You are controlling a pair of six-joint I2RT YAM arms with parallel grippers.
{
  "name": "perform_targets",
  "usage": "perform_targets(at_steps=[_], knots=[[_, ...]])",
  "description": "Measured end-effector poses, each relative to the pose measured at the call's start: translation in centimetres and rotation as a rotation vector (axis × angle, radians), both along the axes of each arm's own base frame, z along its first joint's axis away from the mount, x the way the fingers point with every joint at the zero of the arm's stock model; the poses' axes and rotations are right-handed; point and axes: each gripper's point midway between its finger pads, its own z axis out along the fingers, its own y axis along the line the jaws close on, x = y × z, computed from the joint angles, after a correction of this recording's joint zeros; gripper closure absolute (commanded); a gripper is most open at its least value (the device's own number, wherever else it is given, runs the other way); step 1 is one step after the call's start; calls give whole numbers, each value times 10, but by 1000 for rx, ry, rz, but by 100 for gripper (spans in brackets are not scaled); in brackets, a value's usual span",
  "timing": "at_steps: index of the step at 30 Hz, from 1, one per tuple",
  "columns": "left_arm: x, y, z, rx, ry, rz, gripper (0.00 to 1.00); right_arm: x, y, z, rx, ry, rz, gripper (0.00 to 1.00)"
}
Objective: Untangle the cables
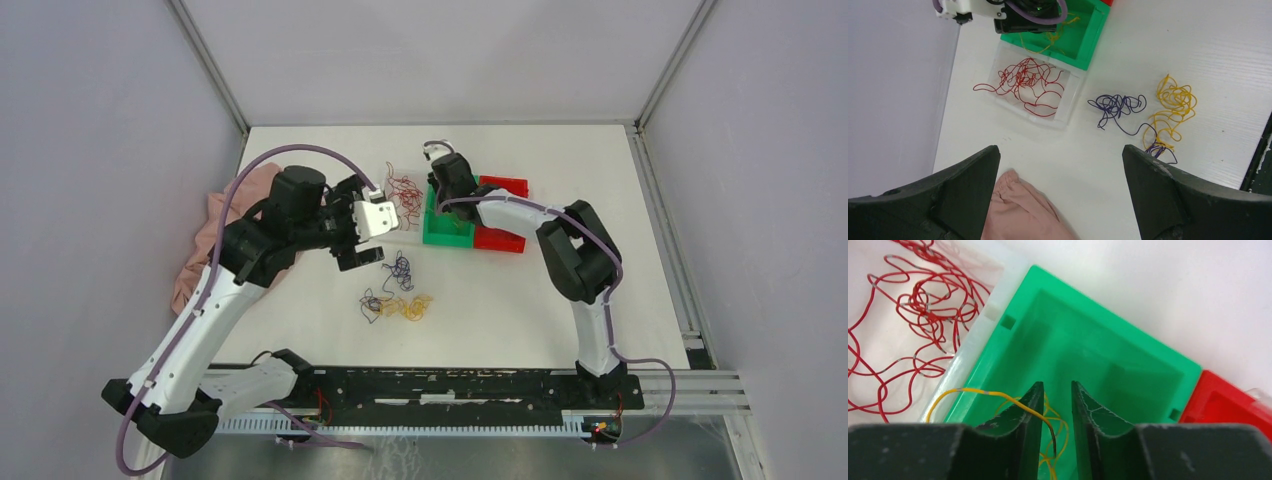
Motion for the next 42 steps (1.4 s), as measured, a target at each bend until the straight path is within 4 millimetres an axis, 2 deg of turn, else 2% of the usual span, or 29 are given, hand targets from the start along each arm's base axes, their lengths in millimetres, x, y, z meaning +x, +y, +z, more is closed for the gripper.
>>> perform_targets(at_steps=[1,4,7,13,17,19,22,24,27,30,33,37,42], knots=[[1,1,-2,7,2,7,1,2,0,5,-1,-9,-7,53],[5,3,-9,27,12,23,1,5,-3,18,-3,-33,-24,47],[7,3,-16,42,25,29,1,4,-7,33,-2,-51,-35,47],[10,5,-21,58,33,42,1,5,-12,80,32,-123,-58,46],[10,6,-21,59,33,43,1,1,-10,97,66,-144,-42,46],[10,6,-21,59,34,43,1,-8,-8,100,93,-145,-15,45],[11,9,-26,64,46,54,1,-47,-2,98,130,-114,68,47],[11,12,-33,66,64,61,1,-74,9,98,172,-86,134,48],[12,19,-44,71,109,78,1,-127,31,95,269,-17,253,47],[13,20,-51,74,144,79,0,-180,50,78,339,88,372,46],[11,16,-55,70,164,56,1,-226,61,47,368,226,485,44],[5,13,-56,63,185,26,0,-265,64,25,389,351,601,42],[-3,12,-60,62,217,5,1,-283,82,24,432,408,755,41]])
